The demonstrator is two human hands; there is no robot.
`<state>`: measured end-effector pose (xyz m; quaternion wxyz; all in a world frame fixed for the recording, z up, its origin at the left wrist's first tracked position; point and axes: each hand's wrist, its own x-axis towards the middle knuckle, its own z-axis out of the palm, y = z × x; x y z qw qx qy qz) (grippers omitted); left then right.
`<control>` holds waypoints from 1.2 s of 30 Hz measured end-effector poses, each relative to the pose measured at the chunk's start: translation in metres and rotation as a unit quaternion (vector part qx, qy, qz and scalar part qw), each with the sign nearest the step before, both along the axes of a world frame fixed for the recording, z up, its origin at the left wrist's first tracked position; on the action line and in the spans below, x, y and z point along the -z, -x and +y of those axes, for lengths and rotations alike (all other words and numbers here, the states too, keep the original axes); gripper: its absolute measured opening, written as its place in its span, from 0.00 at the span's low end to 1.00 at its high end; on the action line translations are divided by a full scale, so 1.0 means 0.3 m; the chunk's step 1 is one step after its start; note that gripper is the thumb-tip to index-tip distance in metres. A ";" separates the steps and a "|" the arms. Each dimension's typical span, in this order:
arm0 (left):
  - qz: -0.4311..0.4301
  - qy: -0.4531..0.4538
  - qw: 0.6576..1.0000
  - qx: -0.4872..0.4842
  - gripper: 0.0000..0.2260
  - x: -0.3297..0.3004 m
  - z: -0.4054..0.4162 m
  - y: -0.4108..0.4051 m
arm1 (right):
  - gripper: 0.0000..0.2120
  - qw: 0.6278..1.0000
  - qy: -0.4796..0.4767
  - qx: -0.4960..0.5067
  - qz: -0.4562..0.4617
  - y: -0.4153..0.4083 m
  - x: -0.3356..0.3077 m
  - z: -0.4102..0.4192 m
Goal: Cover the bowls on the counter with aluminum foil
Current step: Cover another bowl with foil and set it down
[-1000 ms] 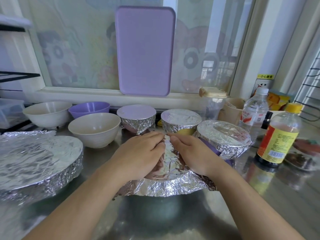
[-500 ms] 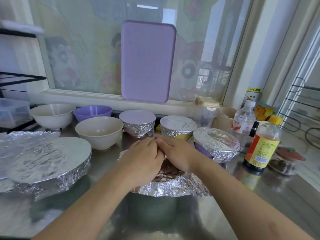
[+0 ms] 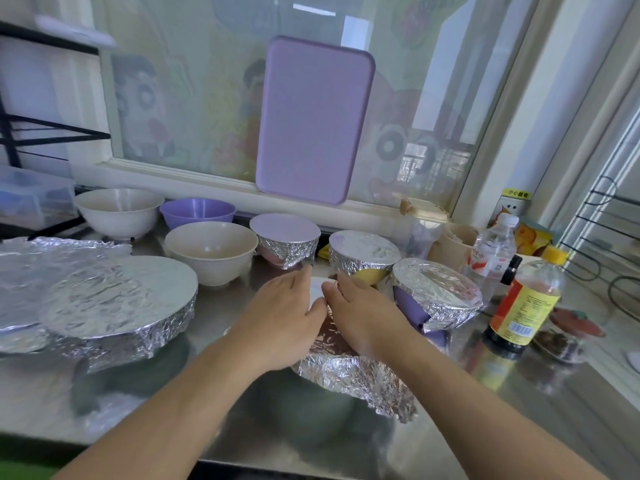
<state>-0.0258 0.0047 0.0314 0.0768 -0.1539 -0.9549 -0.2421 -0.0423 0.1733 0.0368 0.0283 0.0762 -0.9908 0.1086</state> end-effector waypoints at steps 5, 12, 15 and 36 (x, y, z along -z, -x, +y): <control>0.000 0.010 0.999 0.038 0.26 -0.014 -0.015 -0.003 | 0.25 1.000 0.005 0.009 0.015 0.036 -0.052 -0.015; 0.019 -0.011 0.999 0.024 0.27 0.001 -0.013 -0.012 | 0.23 0.990 0.085 -0.111 -0.021 0.058 -0.036 -0.014; 0.042 0.006 0.999 -0.007 0.26 0.033 0.005 -0.040 | 0.23 0.992 0.079 -0.091 -0.022 0.052 -0.043 -0.022; 0.062 0.065 0.996 -0.012 0.25 0.019 0.058 -0.081 | 0.33 0.988 0.028 -0.151 0.018 0.088 -0.012 -0.004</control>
